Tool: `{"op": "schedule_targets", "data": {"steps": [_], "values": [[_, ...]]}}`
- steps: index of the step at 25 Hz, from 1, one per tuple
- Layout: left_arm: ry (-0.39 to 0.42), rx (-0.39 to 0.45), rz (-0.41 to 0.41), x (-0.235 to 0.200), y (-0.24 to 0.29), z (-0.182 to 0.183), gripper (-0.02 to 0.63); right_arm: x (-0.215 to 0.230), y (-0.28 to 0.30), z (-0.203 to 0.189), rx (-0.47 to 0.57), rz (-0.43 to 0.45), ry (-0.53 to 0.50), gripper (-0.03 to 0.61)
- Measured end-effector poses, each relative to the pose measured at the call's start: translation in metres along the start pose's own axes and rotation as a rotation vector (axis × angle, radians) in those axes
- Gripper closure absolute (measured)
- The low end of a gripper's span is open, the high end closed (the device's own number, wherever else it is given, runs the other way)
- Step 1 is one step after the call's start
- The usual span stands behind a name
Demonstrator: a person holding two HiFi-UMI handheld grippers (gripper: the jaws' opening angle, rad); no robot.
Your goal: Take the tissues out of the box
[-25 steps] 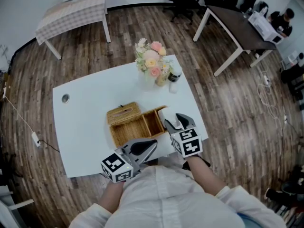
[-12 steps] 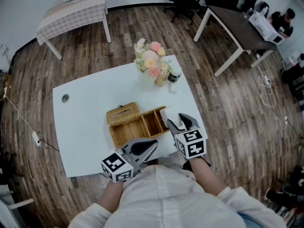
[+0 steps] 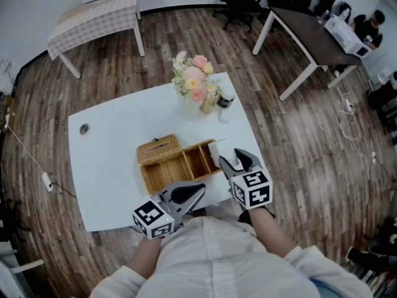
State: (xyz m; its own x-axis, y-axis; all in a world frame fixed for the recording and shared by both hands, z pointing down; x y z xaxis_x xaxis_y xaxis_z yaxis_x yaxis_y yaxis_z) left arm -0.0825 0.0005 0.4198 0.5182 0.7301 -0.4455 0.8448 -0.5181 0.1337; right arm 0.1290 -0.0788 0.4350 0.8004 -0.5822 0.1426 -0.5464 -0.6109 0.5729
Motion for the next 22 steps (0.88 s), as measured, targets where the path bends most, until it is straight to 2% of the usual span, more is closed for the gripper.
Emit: {"op": "schedule_targets", "data": {"steps": [11,22], "values": [[-0.003,0.009,0.007,0.009,0.014,-0.004,0.612,0.018,-0.012,-0.003,0.012,0.008,0.013,0.354],[-0.011,0.017,0.036,0.018,0.030,-0.009,0.612,0.038,-0.019,-0.005,0.041,0.061,0.060,0.354]]}}
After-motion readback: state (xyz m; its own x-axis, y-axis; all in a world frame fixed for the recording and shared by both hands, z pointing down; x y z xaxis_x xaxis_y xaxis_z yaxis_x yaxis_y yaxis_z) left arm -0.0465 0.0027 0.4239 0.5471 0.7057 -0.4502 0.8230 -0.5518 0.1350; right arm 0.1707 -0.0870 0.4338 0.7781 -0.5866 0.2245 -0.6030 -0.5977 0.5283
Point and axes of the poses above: the fingertips, and each gripper's own axes: y forward along the fingers, x to its right, z out of its top, the point moved 10 cm from there along -y, backward along the fingers, and after that the axes turned 7 degrees about z, right-handed, at the moved point
